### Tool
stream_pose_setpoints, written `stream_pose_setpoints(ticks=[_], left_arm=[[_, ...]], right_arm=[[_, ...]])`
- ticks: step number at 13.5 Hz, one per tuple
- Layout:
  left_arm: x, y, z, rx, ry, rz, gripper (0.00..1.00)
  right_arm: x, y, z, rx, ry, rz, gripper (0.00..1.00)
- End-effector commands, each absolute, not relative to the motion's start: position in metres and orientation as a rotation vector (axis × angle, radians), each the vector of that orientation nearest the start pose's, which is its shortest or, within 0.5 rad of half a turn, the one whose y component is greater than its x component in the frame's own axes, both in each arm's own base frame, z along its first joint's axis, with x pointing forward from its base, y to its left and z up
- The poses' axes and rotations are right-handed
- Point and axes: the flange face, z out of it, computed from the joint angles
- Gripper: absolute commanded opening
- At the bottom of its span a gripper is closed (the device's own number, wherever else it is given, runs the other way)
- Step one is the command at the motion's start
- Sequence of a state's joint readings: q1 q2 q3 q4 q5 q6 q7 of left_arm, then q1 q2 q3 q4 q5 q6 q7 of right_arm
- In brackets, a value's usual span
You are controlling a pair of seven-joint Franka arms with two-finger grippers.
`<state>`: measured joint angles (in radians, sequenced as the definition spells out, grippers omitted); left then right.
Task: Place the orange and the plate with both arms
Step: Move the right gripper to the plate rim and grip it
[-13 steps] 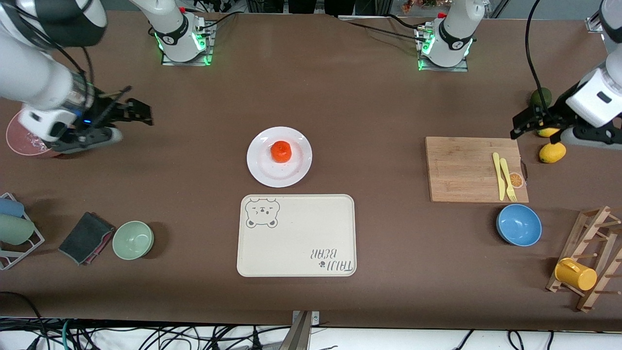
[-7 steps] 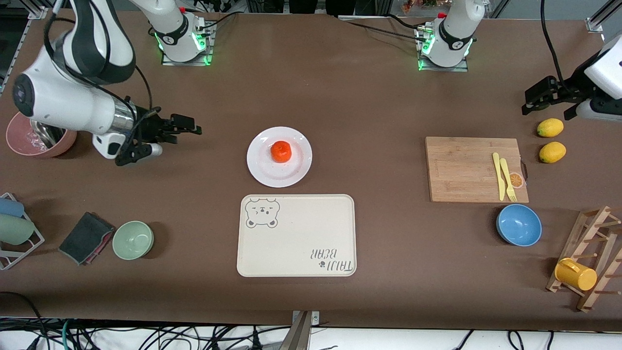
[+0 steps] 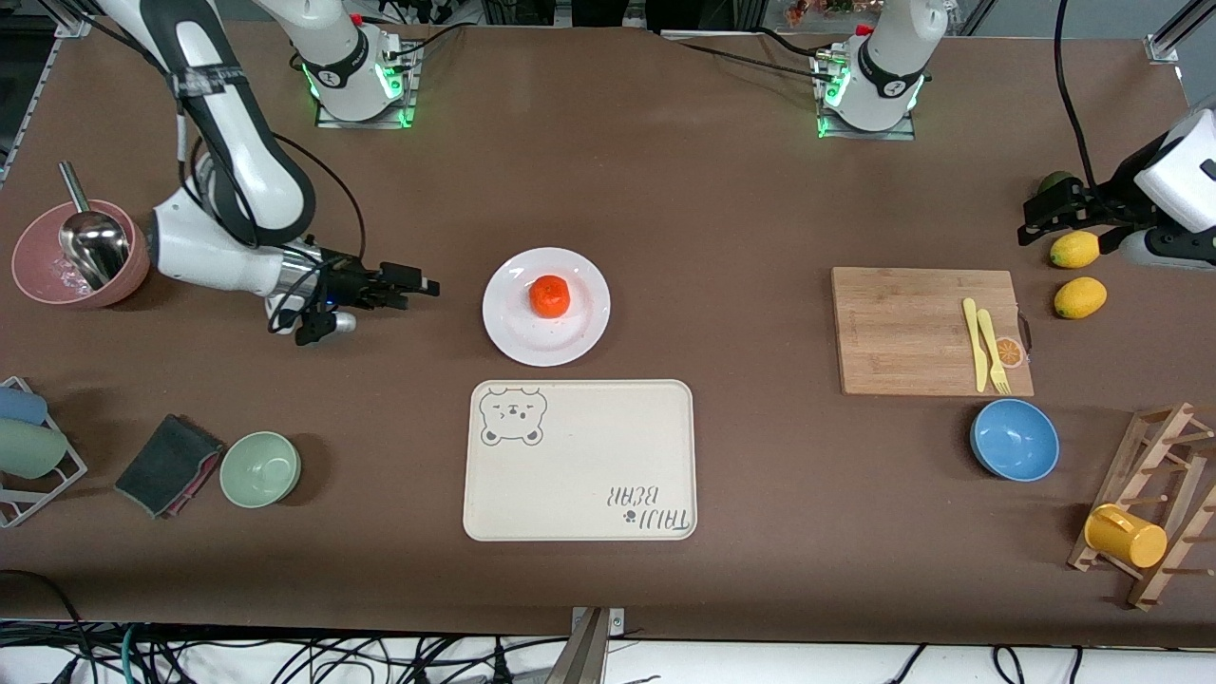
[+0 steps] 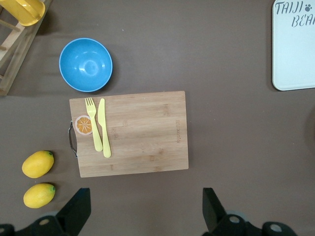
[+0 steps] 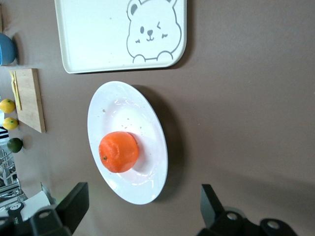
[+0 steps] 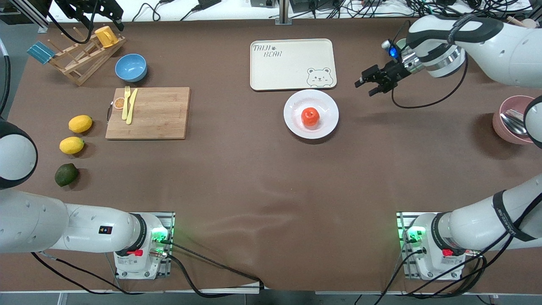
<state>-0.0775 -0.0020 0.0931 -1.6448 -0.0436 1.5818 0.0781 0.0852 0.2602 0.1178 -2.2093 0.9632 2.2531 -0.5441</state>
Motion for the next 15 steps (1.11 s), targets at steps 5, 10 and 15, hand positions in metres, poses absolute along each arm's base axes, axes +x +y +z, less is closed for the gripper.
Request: stream_pose_setpoints(ticks=[5,10,15], left_arm=[[0.559,0.012,0.59,-3.152,0.113,0.122,1.0],[0.559,0.014,0.59,-3.155,0.108,0.119,1.0],[0.559,0.014,0.59,-3.153,0.108,0.119,1.0]], right_arm=[[0.489,0.172,0.178,-2.325,0.011,-0.048,1.0],[0.482,0.196,0.174,-2.344,0.048,-0.077,0.92],[0.476,0.202,0.164,-2.357,0.048,-0.087,0.77]])
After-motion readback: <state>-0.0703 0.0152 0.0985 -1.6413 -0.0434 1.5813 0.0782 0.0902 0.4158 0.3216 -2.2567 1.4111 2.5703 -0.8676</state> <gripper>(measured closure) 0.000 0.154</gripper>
